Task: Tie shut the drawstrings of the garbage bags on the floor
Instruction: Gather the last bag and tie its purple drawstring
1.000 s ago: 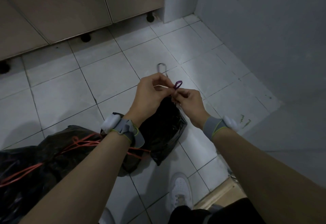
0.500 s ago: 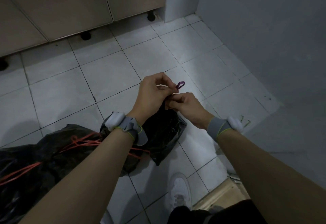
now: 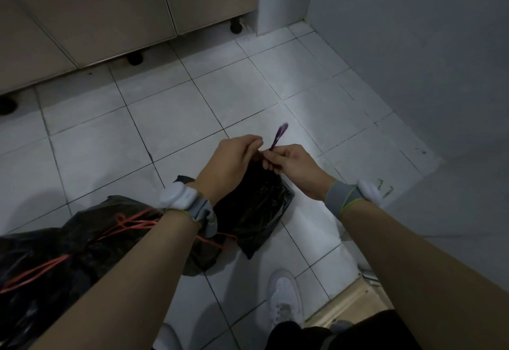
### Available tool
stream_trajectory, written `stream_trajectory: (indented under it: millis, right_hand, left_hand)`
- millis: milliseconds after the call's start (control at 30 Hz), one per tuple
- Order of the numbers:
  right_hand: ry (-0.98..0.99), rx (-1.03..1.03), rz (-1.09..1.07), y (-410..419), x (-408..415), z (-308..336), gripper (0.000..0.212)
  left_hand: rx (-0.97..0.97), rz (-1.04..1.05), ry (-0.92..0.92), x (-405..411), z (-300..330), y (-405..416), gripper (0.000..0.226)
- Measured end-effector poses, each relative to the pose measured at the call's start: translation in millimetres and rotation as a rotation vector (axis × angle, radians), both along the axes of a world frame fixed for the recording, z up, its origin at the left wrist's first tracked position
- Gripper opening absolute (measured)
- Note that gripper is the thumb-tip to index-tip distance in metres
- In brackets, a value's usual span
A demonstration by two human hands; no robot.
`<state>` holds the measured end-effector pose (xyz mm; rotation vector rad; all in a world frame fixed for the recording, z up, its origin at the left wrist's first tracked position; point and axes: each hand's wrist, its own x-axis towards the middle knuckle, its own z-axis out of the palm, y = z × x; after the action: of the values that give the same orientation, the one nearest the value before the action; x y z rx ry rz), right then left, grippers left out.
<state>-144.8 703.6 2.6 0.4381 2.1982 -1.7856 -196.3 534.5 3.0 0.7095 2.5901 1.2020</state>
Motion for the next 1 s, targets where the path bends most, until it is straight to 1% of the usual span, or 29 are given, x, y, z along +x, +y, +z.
stream_trajectory:
  millis: [133,233,300,367,467,533,633,767,833,1000]
  right_hand:
    - [-0.019,0.007,-0.022,0.3,-0.2,-1.6,0.033]
    - [-0.024,0.013,-0.042,0.3,-0.5,-2.7,0.032]
    - [-0.014,-0.002,-0.074,1.5,0.0,-3.7,0.026]
    - [0.002,-0.028,-0.120,2.4,-0.1,-3.9,0.022]
    - [0.015,-0.042,-0.157,3.0,-1.3,-4.0,0.022]
    - [0.013,-0.034,-0.161,3.2,-2.3,-1.9,0.021]
    - [0.017,0.007,-0.135,3.6,-2.4,2.6,0.022]
    - [0.031,0.033,-0.118,6.2,1.2,6.3,0.022]
    - [0.029,0.021,-0.111,8.2,0.9,6.1,0.027]
    - [0.023,0.030,-0.063,9.7,2.7,10.1,0.027]
  left_hand:
    - [-0.146,-0.075,0.158,-2.8,-0.6,-7.6,0.024]
    - [-0.145,-0.070,0.177,-1.9,0.7,-9.3,0.021]
    - [-0.151,-0.053,0.166,0.4,-0.2,-8.0,0.020]
    - [-0.127,-0.012,0.125,1.4,-1.9,-6.9,0.016]
    - [-0.038,0.049,0.005,2.9,-4.8,-6.3,0.009]
    - [0.013,0.040,-0.081,3.9,-7.7,-4.6,0.006]
    - [0.086,0.003,-0.185,4.1,-14.7,-2.6,0.009]
    - [0.261,-0.029,-0.380,7.6,-25.3,2.1,0.009]
    - [0.269,0.005,-0.412,9.8,-26.4,3.4,0.010]
    - [0.283,0.127,-0.373,10.9,-30.0,9.1,0.006]
